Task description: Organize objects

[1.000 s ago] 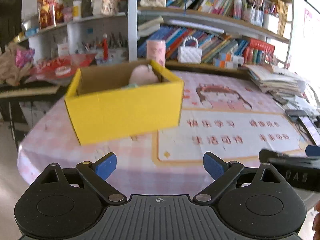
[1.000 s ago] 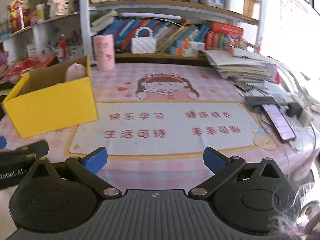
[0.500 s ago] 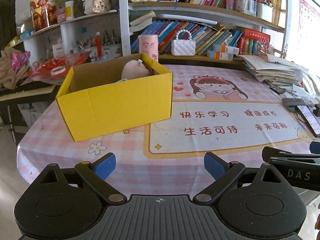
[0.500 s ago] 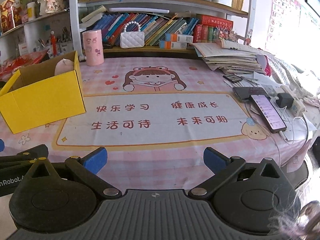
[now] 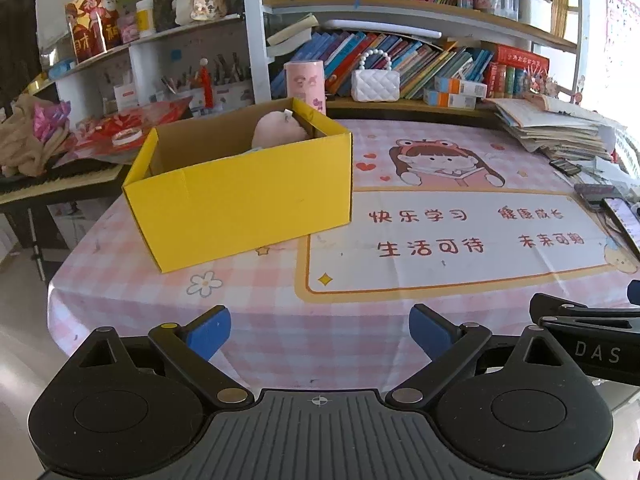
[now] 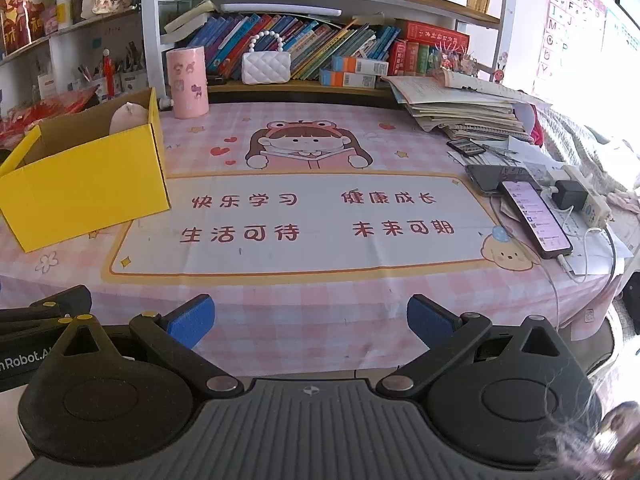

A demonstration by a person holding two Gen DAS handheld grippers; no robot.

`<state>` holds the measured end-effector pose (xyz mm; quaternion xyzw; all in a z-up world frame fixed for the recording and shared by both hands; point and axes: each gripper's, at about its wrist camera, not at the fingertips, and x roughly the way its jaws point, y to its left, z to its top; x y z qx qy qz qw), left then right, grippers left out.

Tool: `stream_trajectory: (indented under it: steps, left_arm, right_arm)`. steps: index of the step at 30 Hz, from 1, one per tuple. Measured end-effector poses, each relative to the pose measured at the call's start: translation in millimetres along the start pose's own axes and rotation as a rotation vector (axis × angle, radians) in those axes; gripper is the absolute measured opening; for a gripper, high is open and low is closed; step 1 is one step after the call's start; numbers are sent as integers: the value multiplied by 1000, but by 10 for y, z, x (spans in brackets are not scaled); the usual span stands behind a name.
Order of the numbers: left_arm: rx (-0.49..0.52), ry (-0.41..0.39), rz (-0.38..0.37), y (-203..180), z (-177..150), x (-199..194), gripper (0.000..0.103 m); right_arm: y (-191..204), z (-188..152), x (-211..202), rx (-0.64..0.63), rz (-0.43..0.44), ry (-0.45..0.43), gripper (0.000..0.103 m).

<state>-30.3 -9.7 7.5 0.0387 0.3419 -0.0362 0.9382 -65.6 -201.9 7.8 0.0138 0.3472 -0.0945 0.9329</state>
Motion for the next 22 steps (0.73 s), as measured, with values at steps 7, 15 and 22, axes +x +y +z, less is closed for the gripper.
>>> stream_trajectory:
  steps: [7, 15, 22]
  left_arm:
    - [-4, 8, 10, -8, -7, -3, 98]
    - [-13, 17, 24, 4, -5, 7, 101]
    - [-21, 24, 26, 15, 6, 38, 101]
  right_arm:
    - [7, -7, 2, -2, -1, 1, 103]
    - [18, -14, 5, -7, -3, -1, 103]
    - [17, 1, 27, -16, 1, 3, 103]
